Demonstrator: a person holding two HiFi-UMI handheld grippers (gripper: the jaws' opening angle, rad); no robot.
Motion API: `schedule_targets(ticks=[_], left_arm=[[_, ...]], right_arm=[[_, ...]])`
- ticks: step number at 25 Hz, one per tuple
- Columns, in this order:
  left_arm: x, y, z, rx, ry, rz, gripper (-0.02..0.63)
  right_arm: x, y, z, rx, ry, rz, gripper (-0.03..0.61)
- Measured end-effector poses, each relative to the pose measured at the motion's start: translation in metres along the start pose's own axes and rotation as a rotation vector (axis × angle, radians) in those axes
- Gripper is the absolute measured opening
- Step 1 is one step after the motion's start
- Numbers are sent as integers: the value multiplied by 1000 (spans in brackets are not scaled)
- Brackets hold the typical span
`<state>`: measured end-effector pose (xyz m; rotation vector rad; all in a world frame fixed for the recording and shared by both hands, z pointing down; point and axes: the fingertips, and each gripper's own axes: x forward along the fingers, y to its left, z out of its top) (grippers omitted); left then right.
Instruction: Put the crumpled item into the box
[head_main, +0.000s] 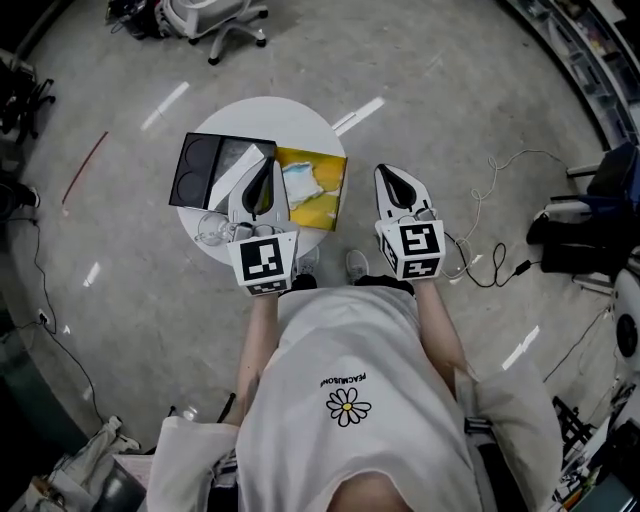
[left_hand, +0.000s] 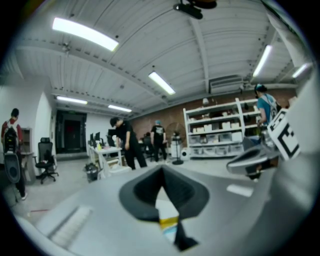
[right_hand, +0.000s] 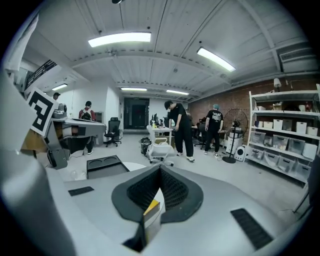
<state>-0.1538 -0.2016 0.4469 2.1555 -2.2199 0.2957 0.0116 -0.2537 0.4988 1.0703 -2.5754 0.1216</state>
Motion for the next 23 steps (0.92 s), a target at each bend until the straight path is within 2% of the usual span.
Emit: schedule_targets(ticks=[23], left_arm=[[-1, 1, -2, -5, 4, 7, 1]], right_arm=[[-6, -2, 2, 9, -14, -7, 0]])
